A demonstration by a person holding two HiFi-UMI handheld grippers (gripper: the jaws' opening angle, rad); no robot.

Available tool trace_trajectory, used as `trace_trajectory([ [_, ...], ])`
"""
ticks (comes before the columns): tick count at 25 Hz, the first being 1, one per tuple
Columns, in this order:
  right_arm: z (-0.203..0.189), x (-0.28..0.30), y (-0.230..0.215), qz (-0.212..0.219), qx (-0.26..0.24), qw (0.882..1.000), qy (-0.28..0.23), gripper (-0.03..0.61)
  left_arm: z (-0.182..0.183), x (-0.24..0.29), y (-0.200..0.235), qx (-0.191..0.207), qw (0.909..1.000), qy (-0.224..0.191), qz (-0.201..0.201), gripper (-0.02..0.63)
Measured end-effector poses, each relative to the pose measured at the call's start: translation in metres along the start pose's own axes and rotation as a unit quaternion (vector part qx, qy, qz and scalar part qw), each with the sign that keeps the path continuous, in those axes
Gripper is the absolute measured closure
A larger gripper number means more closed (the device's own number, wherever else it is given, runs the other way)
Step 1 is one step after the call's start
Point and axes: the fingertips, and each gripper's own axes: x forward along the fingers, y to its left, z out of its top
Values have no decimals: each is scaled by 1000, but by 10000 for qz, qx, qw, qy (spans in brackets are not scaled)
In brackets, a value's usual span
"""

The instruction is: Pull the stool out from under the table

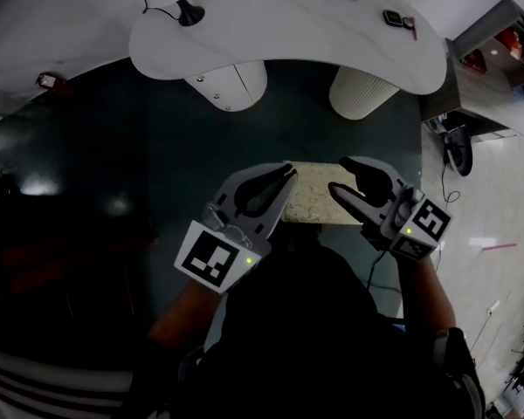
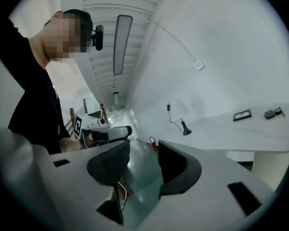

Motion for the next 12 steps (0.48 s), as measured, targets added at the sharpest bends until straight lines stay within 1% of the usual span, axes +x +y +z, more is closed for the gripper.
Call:
trace_trajectory([
  [1, 11, 0, 10, 91, -65, 9999, -75, 397, 8, -5, -2, 38, 10000, -26, -1, 586],
  [5, 42, 6, 55, 502, -440, 9975, -217, 403, 33, -23, -10, 214, 9997, -95, -3, 600],
  [8, 56, 13, 81, 728, -667, 9949, -216, 403, 48, -36, -15, 270, 9995, -171, -40, 601],
  [12, 69, 26, 109, 973, -905, 9909, -193, 400, 62, -48, -25, 395, 9987, -239, -227, 601],
])
